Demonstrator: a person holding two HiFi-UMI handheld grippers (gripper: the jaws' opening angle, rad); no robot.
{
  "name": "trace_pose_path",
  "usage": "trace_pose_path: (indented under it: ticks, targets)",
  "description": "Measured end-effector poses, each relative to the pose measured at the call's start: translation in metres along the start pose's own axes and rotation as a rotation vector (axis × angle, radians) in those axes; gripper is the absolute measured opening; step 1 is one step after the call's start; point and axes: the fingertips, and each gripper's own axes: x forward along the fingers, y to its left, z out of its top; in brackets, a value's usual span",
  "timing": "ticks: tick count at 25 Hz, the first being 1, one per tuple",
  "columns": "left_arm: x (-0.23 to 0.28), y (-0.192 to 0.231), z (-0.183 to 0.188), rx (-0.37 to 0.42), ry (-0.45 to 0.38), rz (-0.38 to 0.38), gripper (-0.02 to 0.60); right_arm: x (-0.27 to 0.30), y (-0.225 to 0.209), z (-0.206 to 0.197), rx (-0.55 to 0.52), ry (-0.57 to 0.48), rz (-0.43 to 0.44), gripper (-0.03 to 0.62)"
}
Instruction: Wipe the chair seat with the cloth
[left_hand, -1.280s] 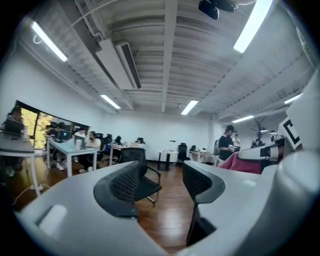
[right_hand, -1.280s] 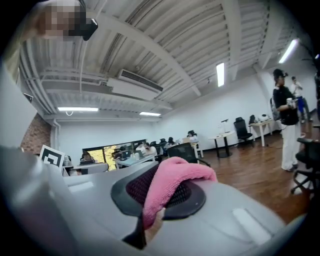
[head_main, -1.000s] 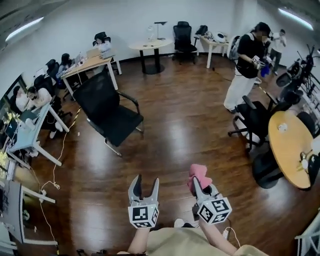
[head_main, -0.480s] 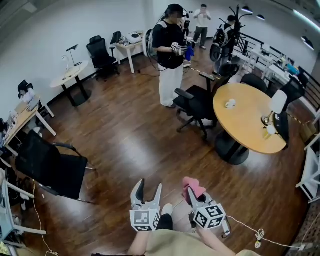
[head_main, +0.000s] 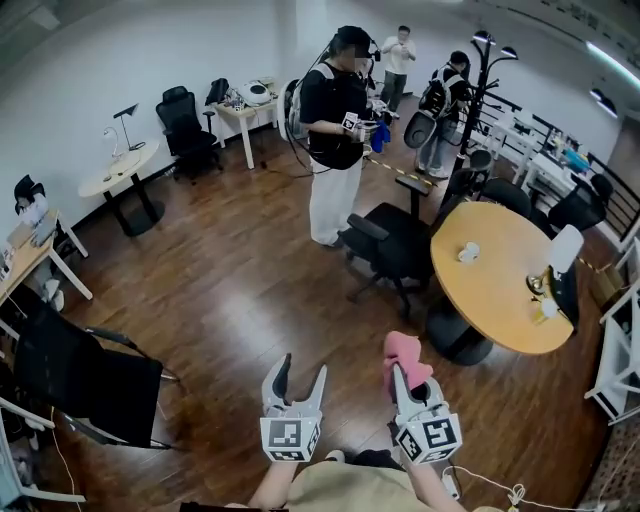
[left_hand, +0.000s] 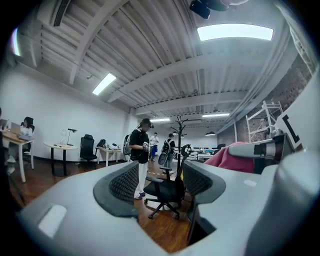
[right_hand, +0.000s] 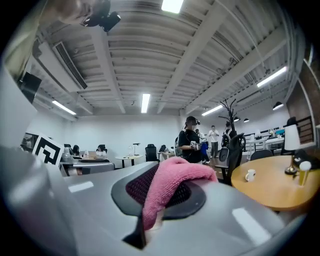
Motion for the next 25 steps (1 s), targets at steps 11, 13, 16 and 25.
trace_pose_path:
  ticks: [11,13,16,25]
  targets:
    - [0.055,0.111,-0.015,-0.061,0.029,0.167,0.255,0.156,0.038,-0.015,-0.039,0.066,0.218,0.015]
    - [0.056,0.138,-0.011,-0.061,0.023,0.244,0.254,0.191,0.059,-0.016,-0.039,0.07,0.32,0.015]
    - [0.039,0.182,-0.002,-0.056,-0.004,0.409,0.255,0.24,0.102,-0.012,-0.035,0.072,0.506,0.015]
    - [-0.085,0.296,0.016,-0.052,-0.022,1.004,0.252,0.324,0.307,-0.023,-0.028,0.127,1.122,0.015]
